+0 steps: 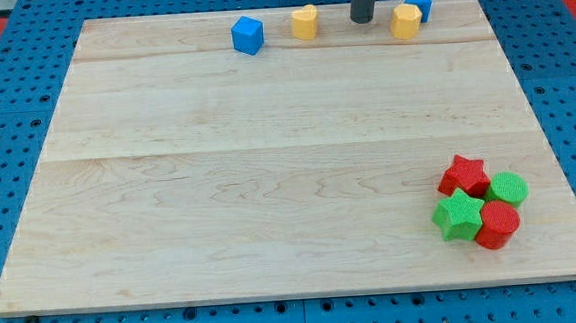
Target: Push the yellow hexagon closer to the blue triangle
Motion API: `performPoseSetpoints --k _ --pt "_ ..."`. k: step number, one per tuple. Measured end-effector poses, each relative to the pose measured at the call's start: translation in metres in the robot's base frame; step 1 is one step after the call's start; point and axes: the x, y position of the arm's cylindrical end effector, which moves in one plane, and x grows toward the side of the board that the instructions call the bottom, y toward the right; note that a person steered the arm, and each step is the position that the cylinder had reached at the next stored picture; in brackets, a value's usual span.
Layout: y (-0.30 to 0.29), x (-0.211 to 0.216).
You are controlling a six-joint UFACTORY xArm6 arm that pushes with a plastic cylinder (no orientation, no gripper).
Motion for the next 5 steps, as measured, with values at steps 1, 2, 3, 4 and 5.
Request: performPoseSetpoints --k 1,2,3,4,5 --pt "0.009 0.007" --pt "0.015 0.012" --pt "0.021 0.013" --pt "0.012 0.019" --pt "0.009 0.031"
